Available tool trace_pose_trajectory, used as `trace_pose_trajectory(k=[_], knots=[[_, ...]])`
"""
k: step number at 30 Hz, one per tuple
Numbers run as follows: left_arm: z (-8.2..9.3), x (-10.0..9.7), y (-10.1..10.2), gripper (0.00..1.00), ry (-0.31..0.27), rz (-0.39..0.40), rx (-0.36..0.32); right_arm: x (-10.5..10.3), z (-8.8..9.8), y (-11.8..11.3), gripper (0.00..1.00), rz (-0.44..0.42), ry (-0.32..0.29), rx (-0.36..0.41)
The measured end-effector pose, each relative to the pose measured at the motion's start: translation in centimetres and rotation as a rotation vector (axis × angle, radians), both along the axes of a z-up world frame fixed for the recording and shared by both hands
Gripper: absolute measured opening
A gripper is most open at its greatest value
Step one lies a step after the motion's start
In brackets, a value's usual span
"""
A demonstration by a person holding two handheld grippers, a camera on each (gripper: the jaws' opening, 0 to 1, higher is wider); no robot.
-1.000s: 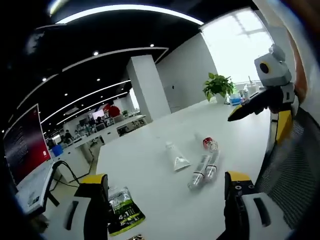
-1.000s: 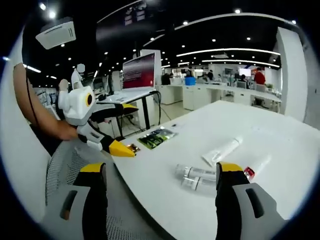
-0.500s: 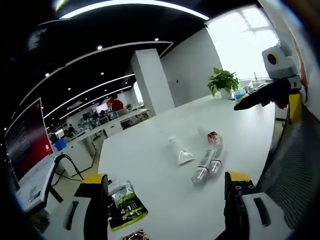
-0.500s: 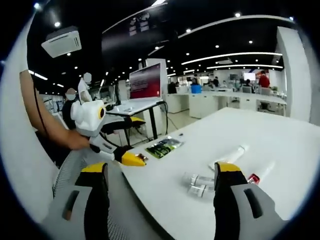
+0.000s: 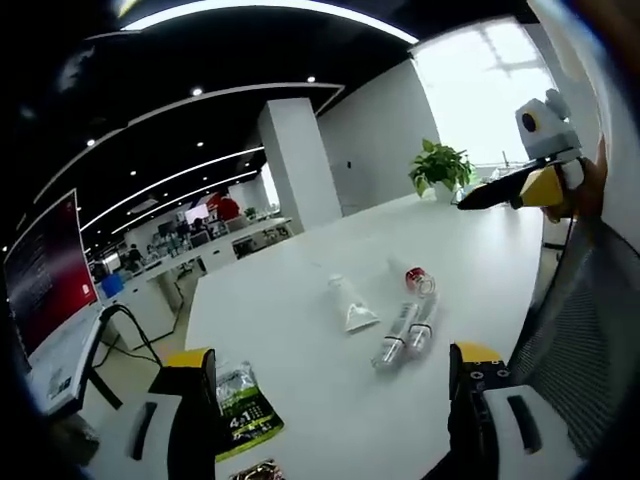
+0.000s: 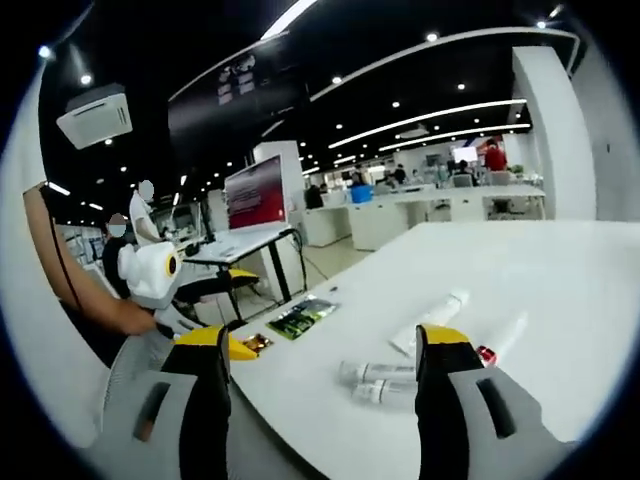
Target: Arrange the skincare products in the storage area until every visible bottle or jar stands upright without overlapping.
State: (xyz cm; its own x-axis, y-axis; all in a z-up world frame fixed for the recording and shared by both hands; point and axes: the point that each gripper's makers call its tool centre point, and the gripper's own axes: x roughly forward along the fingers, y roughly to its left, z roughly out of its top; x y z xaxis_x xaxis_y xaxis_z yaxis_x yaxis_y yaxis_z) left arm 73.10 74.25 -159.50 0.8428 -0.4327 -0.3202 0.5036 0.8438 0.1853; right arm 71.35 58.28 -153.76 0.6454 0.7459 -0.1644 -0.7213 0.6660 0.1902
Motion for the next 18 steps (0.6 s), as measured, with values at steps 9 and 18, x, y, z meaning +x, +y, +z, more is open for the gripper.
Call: trace_pose_trajectory(k=[9,18], knots=[[0.1,0.0,-0.2,1.0,0.021,0.006,-0.028,-0.7,-0.2,0.8,0.71,0.05,0.0,-0.011],[3.0,0.0,-0.6,0.97,-0.06,0.038,-0.072,-0.8,-0.2,0.8,0.68,0.061,-0.016,-0.029]])
